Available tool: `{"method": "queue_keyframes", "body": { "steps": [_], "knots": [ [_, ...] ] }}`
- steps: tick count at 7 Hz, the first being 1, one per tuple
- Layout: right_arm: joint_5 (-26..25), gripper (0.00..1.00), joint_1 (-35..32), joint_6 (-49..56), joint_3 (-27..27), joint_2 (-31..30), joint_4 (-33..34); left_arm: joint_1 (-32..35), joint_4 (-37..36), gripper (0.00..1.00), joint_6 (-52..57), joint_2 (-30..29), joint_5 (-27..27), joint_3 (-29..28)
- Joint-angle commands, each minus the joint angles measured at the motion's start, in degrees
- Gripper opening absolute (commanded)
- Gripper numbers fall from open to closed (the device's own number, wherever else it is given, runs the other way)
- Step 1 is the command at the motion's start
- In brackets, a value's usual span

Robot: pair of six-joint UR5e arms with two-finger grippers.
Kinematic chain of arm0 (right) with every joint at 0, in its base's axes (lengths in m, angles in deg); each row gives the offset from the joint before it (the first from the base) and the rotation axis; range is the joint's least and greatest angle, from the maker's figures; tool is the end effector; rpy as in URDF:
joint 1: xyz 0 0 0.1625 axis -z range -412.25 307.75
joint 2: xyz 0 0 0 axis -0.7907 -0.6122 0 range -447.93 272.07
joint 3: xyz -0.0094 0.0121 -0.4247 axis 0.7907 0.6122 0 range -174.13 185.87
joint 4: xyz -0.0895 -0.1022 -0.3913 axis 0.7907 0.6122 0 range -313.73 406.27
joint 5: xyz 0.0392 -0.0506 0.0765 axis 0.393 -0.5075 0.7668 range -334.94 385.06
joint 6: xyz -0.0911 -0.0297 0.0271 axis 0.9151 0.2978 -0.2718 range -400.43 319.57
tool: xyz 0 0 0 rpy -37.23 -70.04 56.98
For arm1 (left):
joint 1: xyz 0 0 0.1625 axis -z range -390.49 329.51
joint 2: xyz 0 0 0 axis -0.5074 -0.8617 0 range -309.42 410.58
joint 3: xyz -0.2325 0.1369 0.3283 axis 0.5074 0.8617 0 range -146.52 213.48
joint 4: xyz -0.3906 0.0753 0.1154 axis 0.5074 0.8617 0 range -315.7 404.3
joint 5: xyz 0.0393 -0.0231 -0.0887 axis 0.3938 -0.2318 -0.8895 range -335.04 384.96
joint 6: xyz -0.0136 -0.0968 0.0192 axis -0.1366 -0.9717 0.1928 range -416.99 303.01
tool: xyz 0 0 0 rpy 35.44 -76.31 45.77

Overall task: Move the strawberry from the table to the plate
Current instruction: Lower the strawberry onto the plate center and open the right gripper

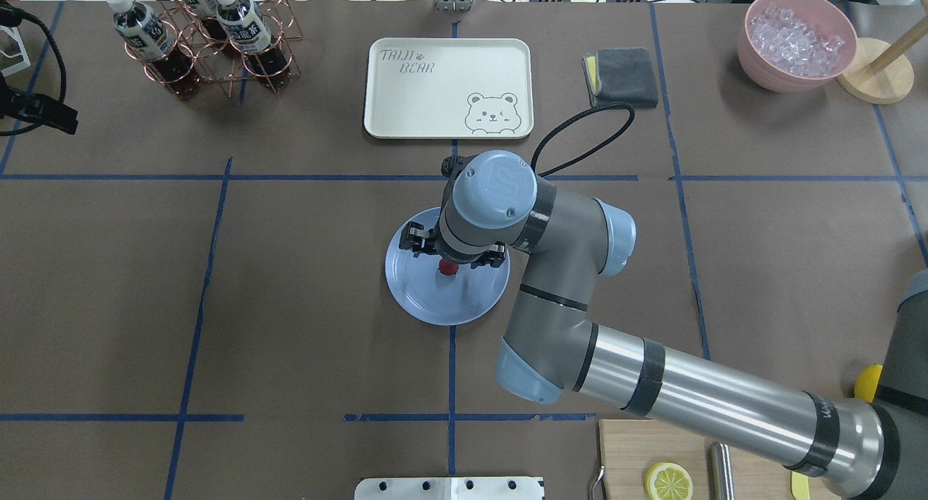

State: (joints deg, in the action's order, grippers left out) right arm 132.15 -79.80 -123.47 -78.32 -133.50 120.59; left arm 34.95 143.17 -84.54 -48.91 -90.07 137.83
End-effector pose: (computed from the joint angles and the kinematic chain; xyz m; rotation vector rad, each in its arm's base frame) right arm -0.6074 -0.4342 0.1957 0.0158 -0.9805 0.1887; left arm 0.1505 -0.5485 0.4451 0.3179 0.6281 0.0747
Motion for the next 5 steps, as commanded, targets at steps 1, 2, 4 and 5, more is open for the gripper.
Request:
{"method": "queue_keyframes", "body": {
  "steps": [1,2,4,5],
  "knots": [
    [4.0,1.0,-4.9,0.7,-10.6,-0.8,14.8,3.2,-0.4,1.0,3.6,1.4,-3.2,-1.1],
    [4.9,1.0,-7.8,3.1,-17.3,-3.1,23.1,5.6,-0.8,1.0,7.7,3.0,-6.7,-1.6],
    [6.0,1.0,-14.6,20.2,-26.6,-11.3,32.3,9.5,-0.9,1.0,13.5,5.5,-8.3,-3.0],
    [9.8,1.0,-19.9,29.5,-28.0,-15.3,33.3,12.0,-1.0,1.0,19.0,6.2,-12.3,-5.5]
  ]
}}
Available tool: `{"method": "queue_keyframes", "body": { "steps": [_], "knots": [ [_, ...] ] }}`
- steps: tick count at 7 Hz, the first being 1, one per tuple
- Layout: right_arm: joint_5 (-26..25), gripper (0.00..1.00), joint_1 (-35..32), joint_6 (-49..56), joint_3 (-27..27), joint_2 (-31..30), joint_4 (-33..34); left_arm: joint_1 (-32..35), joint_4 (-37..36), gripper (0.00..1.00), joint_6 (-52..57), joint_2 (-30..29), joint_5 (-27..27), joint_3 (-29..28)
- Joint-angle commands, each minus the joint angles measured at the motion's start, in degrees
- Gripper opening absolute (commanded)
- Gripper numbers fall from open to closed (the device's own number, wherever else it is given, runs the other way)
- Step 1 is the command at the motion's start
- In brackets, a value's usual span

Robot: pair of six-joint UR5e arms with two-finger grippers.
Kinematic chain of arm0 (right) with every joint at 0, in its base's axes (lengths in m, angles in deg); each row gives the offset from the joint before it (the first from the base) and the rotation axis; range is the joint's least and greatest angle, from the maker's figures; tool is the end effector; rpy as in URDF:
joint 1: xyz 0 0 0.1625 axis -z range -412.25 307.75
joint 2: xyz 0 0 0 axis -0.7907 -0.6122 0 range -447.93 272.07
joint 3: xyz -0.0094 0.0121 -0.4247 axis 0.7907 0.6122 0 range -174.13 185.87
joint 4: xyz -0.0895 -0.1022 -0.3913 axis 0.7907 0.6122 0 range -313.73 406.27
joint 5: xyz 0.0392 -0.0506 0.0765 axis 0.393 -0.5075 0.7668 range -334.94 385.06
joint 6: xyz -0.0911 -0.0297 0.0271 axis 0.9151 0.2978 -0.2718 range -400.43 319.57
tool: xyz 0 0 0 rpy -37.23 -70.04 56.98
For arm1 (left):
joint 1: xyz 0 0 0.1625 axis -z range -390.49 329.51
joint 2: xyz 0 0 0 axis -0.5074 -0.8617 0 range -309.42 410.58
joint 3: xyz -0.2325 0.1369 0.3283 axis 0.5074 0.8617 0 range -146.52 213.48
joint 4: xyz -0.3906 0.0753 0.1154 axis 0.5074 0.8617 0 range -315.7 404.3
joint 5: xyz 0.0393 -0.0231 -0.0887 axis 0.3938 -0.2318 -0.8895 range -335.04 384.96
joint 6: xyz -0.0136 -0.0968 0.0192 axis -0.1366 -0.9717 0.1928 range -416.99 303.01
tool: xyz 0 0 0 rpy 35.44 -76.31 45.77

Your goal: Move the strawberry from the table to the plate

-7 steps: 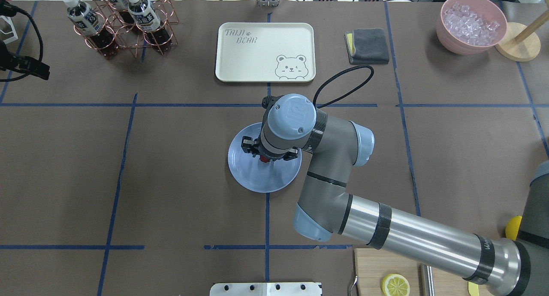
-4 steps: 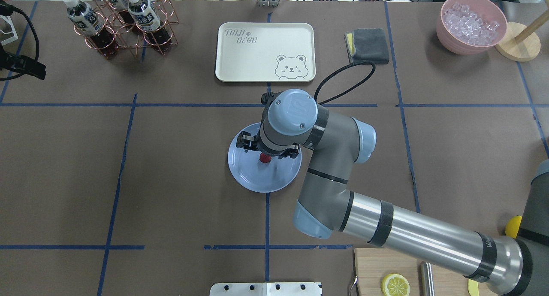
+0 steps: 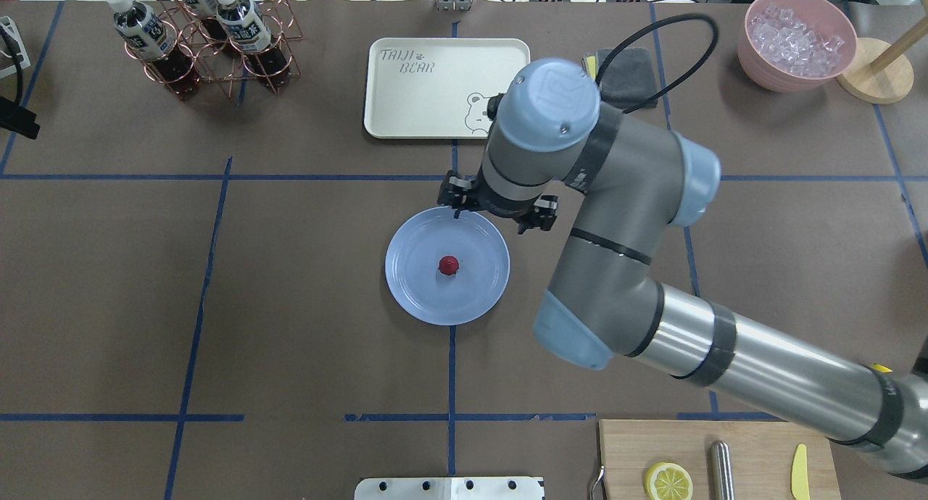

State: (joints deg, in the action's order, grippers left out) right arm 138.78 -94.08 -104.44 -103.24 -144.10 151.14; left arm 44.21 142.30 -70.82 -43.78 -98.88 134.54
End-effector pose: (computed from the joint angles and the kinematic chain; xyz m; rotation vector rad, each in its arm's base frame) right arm -0.3906 -0.4748 0.2128 0.0344 -0.7656 0.1251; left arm 0.0661 -0.5363 0.5181 0.2376 0.6635 0.1453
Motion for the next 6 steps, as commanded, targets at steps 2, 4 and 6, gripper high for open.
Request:
{"method": "queue_keyframes", "body": {
  "steps": [2,4,6],
  "knots": [
    [9.4,1.0,-17.3,30.5,-3.9,-14.8,2.3,5.4,-0.2,1.0,10.4,1.9,-5.8,-4.3],
    [17.2,1.0,-30.3,52.5,-3.3,-24.6,2.3,6.1,-0.6,1.0,10.7,3.7,-5.8,-4.4],
    [20.0,1.0,-40.0,69.5,-0.9,-31.9,2.2,8.2,-2.6,1.0,12.8,3.8,-5.8,-4.6]
  ]
}}
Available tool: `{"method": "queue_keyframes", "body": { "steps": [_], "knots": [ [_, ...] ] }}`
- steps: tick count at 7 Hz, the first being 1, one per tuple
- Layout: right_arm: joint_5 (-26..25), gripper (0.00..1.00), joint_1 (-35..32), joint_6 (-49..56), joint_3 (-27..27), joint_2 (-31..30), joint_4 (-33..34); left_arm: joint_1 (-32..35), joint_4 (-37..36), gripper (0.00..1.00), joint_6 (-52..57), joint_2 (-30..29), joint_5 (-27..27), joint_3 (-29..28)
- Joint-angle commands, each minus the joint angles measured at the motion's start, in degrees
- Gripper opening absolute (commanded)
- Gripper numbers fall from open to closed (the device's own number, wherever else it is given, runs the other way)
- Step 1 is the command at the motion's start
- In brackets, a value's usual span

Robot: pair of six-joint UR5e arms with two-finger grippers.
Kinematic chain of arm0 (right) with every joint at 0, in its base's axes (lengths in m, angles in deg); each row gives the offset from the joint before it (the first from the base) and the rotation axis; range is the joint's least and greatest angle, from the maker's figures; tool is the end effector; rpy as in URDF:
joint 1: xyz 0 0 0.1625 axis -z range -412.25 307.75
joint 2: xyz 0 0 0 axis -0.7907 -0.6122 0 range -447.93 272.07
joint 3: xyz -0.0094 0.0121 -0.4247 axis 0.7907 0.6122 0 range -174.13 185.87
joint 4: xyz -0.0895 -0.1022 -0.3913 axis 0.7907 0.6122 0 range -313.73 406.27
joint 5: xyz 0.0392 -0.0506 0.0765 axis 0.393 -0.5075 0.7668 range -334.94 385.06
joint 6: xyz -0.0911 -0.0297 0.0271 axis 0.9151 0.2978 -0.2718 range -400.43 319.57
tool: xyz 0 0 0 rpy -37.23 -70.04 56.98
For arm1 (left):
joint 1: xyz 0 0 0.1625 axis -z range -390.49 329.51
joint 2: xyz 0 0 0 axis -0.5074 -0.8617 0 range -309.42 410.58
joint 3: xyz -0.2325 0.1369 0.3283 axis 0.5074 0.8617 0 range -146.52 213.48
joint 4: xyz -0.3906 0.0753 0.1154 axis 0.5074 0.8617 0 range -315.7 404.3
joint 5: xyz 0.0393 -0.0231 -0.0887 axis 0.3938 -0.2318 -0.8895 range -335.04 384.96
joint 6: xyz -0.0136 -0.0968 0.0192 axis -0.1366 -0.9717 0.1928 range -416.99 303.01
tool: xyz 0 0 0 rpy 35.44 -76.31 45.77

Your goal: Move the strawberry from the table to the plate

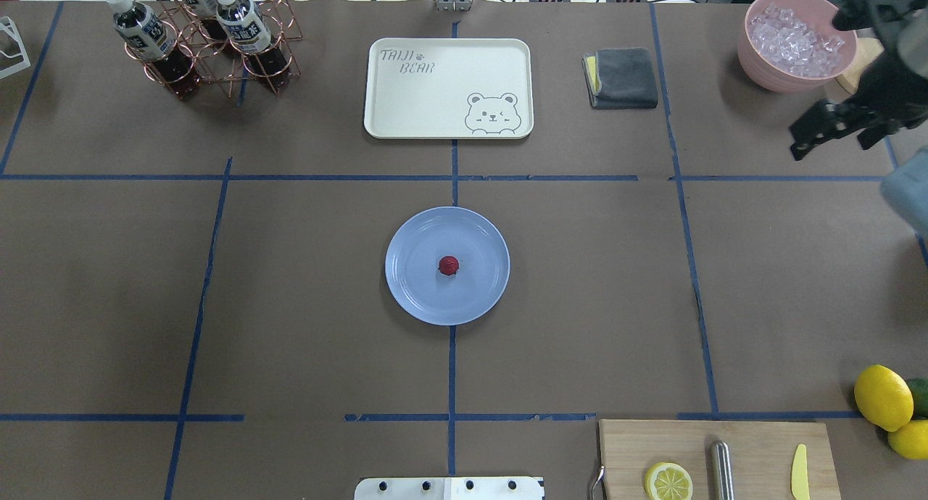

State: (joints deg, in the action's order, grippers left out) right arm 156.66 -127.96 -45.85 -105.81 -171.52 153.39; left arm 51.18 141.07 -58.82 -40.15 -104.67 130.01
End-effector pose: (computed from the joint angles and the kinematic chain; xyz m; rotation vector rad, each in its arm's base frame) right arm -0.0597 -0.5065 0.4542 0.0564 -0.7459 -0.2172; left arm 0.0049 -0.5145 0.5880 0.1734 0.7072 0.1931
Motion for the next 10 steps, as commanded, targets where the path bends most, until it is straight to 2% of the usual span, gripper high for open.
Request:
{"method": "queue_keyframes", "body": {
  "steps": [1,2,4,5,6,9,10],
  "knots": [
    [3.9,1.0,-10.6,19.1,5.1,-6.7,-0.1,1.5,-1.7,1.0,3.3,0.2,0.0,-0.4],
    [4.1,1.0,-13.6,23.0,6.6,-8.3,-0.2,3.1,-1.5,1.0,4.9,0.1,0.0,-2.2],
    [4.0,1.0,-16.2,23.3,6.9,-10.4,-0.3,3.9,-1.6,1.0,8.4,0.4,-0.2,-4.2],
    [4.1,1.0,-17.2,23.4,8.6,-12.0,-4.2,4.0,-1.6,1.0,8.4,0.4,-0.2,-4.5],
    [4.2,1.0,-17.5,22.9,11.6,-13.5,-11.6,4.0,-1.5,1.0,8.5,0.4,-0.2,-5.0],
    [5.7,1.0,-17.5,22.6,16.7,-11.8,-14.0,4.2,-1.3,1.0,8.5,1.4,-1.1,-5.0],
    [5.9,1.0,-17.5,22.5,16.8,-11.1,-14.8,4.3,-1.4,1.0,8.5,1.8,-1.2,-5.0]
  ]
}}
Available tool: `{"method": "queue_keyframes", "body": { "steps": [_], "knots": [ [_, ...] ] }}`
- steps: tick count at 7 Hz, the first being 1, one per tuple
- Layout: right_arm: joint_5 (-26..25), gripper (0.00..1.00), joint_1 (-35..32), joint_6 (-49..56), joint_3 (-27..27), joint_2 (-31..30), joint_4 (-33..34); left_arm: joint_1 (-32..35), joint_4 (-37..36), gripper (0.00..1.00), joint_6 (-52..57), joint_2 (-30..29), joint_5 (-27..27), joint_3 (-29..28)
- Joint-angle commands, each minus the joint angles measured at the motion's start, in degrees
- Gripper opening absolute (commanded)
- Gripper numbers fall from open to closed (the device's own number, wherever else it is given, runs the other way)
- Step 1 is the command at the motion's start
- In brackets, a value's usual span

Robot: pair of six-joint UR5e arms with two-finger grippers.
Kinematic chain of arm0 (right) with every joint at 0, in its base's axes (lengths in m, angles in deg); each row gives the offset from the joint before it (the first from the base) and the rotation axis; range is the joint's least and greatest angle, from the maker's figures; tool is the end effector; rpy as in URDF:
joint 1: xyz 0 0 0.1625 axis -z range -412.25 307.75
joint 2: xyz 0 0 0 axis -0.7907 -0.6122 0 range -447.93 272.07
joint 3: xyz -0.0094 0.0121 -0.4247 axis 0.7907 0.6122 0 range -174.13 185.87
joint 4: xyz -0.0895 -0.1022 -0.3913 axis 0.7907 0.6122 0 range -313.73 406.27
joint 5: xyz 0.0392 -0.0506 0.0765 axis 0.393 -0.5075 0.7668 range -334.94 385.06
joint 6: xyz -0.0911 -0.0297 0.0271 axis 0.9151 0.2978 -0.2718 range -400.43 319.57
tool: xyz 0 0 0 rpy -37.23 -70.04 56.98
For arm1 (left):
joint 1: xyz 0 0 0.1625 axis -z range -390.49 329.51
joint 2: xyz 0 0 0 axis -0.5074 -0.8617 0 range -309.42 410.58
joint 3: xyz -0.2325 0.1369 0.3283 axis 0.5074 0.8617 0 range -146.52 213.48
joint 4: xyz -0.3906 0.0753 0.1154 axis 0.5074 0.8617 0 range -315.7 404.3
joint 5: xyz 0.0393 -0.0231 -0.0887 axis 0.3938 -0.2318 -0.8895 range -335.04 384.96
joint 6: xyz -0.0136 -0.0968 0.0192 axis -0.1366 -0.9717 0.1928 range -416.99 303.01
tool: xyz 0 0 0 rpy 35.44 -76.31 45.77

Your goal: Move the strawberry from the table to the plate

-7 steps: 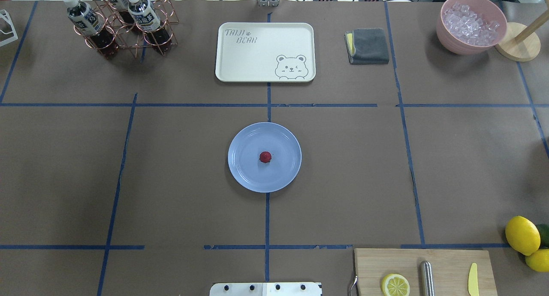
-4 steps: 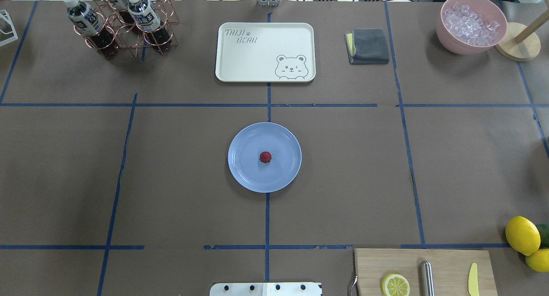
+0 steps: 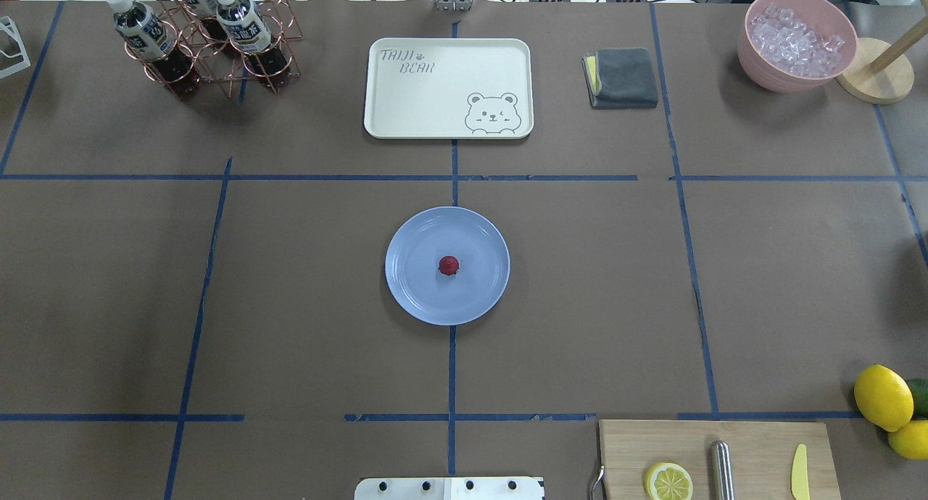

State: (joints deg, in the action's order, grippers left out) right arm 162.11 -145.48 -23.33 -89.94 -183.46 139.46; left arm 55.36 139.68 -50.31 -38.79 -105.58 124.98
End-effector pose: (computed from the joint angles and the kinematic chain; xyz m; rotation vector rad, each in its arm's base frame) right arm 0.0855 -0.4433 0.6563 0.0978 -0.8182 -0.2076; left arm -0.0325 -0.4985 0.6458 0.1203 0.7058 0.2195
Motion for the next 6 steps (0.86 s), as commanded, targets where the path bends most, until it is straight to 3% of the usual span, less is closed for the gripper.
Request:
{"method": "queue_keyframes", "body": {
  "steps": [1,3,6],
  "knots": [
    [0.3,1.0,0.1,-0.6,1.2,0.9,-3.5,0.7,-0.3,1.0,0.0,1.1,-0.4,0.3],
    [0.5,1.0,0.1,-6.6,1.1,0.9,-6.1,1.2,-0.3,1.0,-0.1,1.8,-2.3,0.6],
    [0.7,1.0,0.1,-7.0,0.7,0.9,-6.1,4.0,-3.2,1.0,-0.1,1.7,-2.3,1.7]
  ]
}}
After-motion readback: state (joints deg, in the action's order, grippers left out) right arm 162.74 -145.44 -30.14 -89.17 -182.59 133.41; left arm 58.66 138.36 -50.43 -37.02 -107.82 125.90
